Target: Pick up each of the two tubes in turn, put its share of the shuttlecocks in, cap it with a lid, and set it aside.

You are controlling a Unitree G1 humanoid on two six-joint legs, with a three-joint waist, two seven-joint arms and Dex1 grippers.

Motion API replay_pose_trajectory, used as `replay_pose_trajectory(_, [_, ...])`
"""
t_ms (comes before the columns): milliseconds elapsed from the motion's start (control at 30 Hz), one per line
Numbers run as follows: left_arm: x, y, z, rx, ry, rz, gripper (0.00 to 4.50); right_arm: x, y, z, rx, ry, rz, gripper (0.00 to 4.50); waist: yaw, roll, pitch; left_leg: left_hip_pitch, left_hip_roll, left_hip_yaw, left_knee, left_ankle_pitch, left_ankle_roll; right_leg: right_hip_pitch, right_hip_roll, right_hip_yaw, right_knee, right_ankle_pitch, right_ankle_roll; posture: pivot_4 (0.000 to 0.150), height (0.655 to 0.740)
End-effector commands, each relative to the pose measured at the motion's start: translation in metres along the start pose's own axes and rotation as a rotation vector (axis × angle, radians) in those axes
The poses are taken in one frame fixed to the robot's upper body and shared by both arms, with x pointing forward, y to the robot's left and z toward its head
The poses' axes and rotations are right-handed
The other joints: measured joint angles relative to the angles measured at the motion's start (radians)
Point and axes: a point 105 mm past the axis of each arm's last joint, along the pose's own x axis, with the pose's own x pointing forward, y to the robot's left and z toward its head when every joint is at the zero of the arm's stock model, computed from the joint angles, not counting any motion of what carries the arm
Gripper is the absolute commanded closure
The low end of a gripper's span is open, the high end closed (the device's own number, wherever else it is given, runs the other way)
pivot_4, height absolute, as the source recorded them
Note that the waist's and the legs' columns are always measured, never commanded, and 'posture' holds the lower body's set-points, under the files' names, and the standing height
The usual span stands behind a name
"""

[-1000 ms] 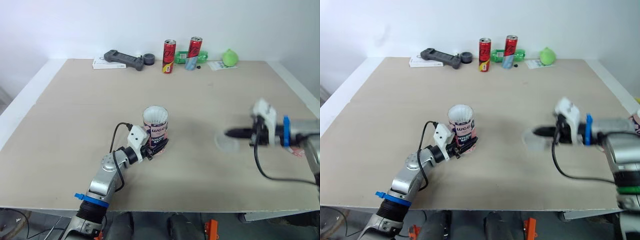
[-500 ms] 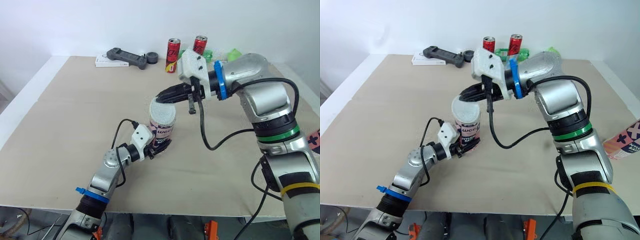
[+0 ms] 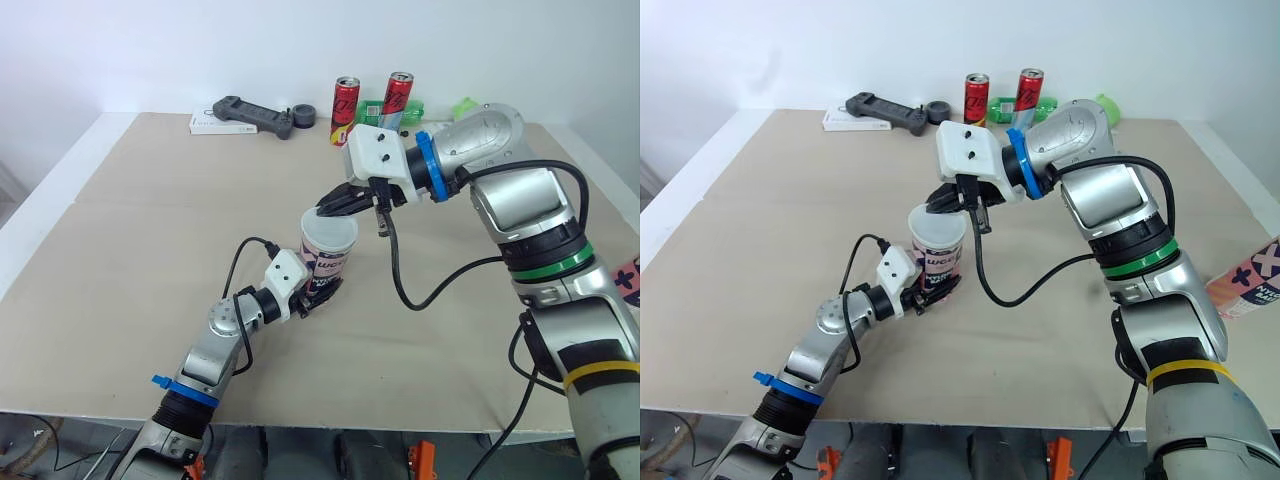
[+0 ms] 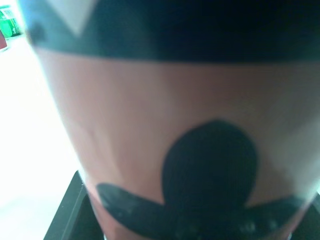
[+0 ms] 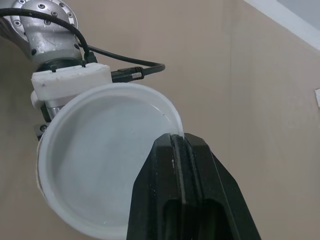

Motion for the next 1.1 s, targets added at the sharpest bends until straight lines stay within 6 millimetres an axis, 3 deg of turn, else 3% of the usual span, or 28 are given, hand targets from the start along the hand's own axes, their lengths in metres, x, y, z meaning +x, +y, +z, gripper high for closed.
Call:
replay_pose_trajectory(33, [-0.002, -0.001, -0.008, 0.005, 0.035, 0.005, 2.05, -0.004, -0.001, 0.007, -0.055, 0.012, -0.004, 4.47, 0.000, 0.000, 0.000, 0.000, 0.000, 0.000, 0.000, 0.000, 0.000, 0.000, 0.000, 0.000, 0.000, 0.000, 0.000, 0.150, 0.7400])
replay_pose_trajectory(267, [-0.002, -0.001, -0.007, 0.005, 0.034, 0.007, 2.05, -0.002, 0.003, 0.003, -0.069, 0.026, -0.004, 4.47, 0.000, 0.000, 0.000, 0.000, 0.000, 0.000, 0.000, 0.000, 0.000, 0.000, 0.000, 0.000, 0.000, 0.000, 0.000, 0.150, 0.7400])
replay_pose_trajectory(400, [-0.003, 0.001, -0.007, 0.005, 0.034, 0.010, 2.05, -0.005, 0.006, 0.003, -0.072, 0.021, -0.006, 3.03, 0.000, 0.000, 0.000, 0.000, 0.000, 0.000, 0.000, 0.000, 0.000, 0.000, 0.000, 0.000, 0.000, 0.000, 0.000, 0.150, 0.7400])
replay_pose_trajectory(500, [-0.004, 0.000, -0.007, 0.003, 0.033, 0.011, 2.05, -0.010, 0.004, 0.008, -0.071, 0.004, -0.030, 1.39, -0.001, 0.000, 0.000, 0.000, 0.000, 0.000, 0.000, 0.000, 0.000, 0.000, 0.000, 0.000, 0.000, 0.000, 0.000, 0.150, 0.7400])
replay_pose_trajectory(600, [-0.004, 0.000, -0.007, 0.002, 0.034, 0.010, 2.05, -0.015, 0.000, 0.012, -0.067, -0.015, -0.052, 0.09, -0.001, 0.000, 0.000, 0.000, 0.000, 0.000, 0.000, 0.000, 0.000, 0.000, 0.000, 0.000, 0.000, 0.000, 0.000, 0.150, 0.7400])
replay_pose_trajectory(767, [-0.004, -0.002, -0.007, -0.003, 0.033, 0.005, 2.05, -0.025, -0.010, 0.020, -0.066, -0.039, -0.103, 0.03, -0.001, 0.000, 0.000, 0.000, 0.000, 0.000, -0.001, 0.000, 0.000, -0.001, 0.000, 0.000, 0.000, 0.000, 0.000, 0.150, 0.7400])
replay_pose_trajectory(1100, [-0.004, -0.002, -0.007, -0.005, 0.034, 0.004, 2.05, -0.021, -0.005, 0.041, -0.106, -0.117, -0.089, 0.03, -0.001, 0.000, 0.000, 0.000, 0.000, 0.000, -0.001, 0.000, 0.000, -0.001, 0.000, 0.000, 0.000, 0.000, -0.001, 0.150, 0.7400])
